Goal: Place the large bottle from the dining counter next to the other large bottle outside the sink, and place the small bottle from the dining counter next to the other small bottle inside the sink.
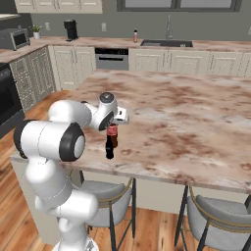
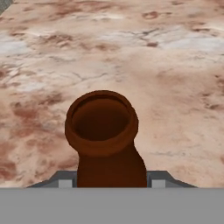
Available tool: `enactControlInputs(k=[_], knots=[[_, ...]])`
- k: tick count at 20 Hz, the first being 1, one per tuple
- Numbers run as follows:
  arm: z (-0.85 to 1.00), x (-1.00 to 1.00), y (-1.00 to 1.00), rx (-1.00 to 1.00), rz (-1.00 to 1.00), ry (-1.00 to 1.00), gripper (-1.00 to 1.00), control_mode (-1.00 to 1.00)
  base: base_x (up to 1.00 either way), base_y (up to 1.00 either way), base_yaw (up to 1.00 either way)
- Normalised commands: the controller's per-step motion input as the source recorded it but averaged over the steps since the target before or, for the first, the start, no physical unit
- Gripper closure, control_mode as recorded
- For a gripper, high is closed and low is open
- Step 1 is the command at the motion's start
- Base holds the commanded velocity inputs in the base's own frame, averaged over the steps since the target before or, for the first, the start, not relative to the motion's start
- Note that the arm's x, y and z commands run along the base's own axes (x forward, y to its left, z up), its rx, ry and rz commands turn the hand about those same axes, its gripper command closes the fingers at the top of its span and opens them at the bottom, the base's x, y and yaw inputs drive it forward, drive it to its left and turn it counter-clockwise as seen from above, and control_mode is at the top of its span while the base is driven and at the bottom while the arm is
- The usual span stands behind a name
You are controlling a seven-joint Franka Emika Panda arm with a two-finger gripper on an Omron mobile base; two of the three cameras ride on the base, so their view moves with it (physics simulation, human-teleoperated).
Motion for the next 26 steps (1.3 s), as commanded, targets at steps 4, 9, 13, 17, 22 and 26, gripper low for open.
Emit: enactControlInputs(k=[4, 9, 13, 17, 22, 26], knots=[[0.57, 0.03, 0.14, 0.0, 0.0, -0.01, 1.0, -1.0, 0.0, 0.0, 0.0], [0.67, 0.03, 0.15, 0.0, 0.0, 0.0, 1.0, -1.0, 0.0, 0.0, 0.0], [0.74, 0.03, 0.11, 0.0, 0.0, 0.0, 1.0, -1.0, 0.0, 0.0, 0.0], [0.72, 0.03, 0.11, 0.0, 0.0, 0.0, 1.0, -1.0, 0.0, 0.0, 0.0], [0.53, -0.11, -0.04, 0.0, -0.01, 0.0, 1.0, -1.0, 0.0, 0.0, 0.0], [0.53, -0.29, -0.05, 0.0, -0.02, 0.0, 1.0, -1.0, 0.0, 0.0, 0.0]])
